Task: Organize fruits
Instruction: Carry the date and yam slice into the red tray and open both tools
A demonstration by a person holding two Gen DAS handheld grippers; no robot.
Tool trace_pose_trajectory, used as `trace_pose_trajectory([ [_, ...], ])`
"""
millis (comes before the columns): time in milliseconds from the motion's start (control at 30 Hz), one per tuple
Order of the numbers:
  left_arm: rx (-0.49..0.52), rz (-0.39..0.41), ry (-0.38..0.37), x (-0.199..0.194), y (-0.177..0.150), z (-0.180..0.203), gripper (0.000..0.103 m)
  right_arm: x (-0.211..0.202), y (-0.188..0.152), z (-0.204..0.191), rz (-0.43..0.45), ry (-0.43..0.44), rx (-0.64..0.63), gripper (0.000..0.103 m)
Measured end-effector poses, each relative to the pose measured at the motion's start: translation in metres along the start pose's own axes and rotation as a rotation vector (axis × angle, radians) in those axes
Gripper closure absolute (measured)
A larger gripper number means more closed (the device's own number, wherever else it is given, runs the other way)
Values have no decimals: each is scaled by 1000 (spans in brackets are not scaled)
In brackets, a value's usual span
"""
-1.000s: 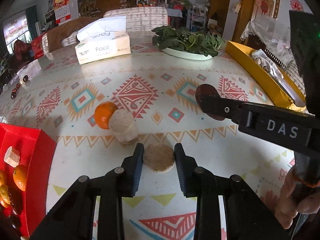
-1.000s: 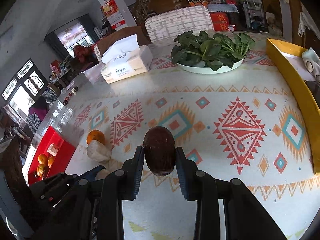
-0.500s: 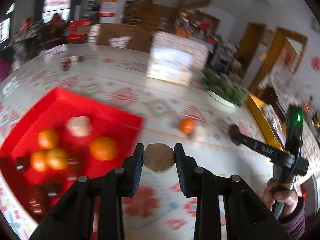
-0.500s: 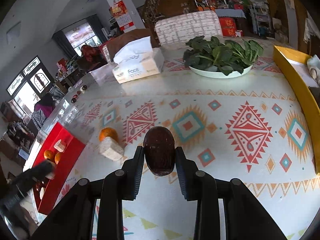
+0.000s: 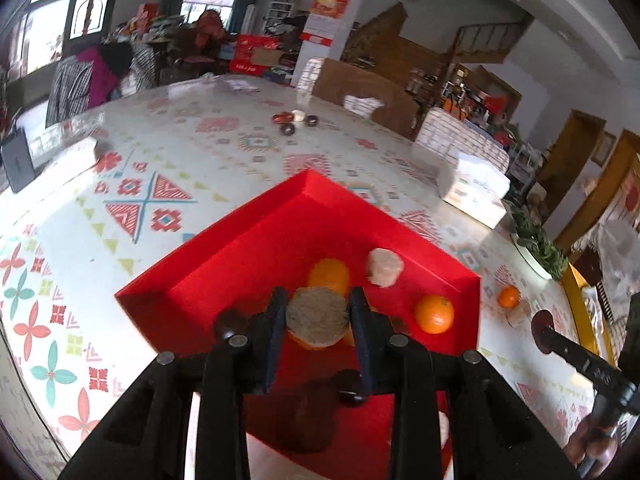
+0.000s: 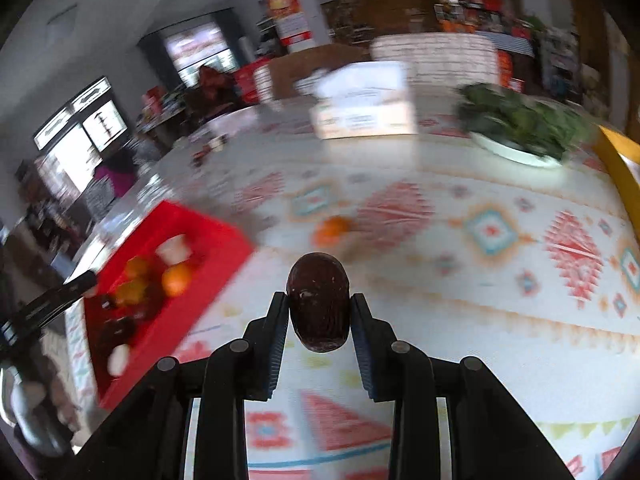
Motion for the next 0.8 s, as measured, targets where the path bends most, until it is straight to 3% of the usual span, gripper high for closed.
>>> trace_pose_trajectory([
  [133,-4,-2,0,3,7,-13,73,14,2,-65,-41,50,-113,69],
  [367,57,-51,19,26,33,-15,73,48,-1,-143,-115,81,-255,69],
  [700,82,-94,56,52,49,-22,72,89,-3,-158,-177,18,-294,68],
  [800,64,-92,40,51,48,-24,56,92,-1,-157,-178,18,-284,68],
])
Point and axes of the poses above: each gripper's, at about its wrist camera, not at the fingertips, and x roughly the way its jaws point, z to its right, y to its top, the point moved 9 cm from there along x, roughly the way its jaws point, and after that the axes turned 8 degrees about -z, right-handed, at the moved point
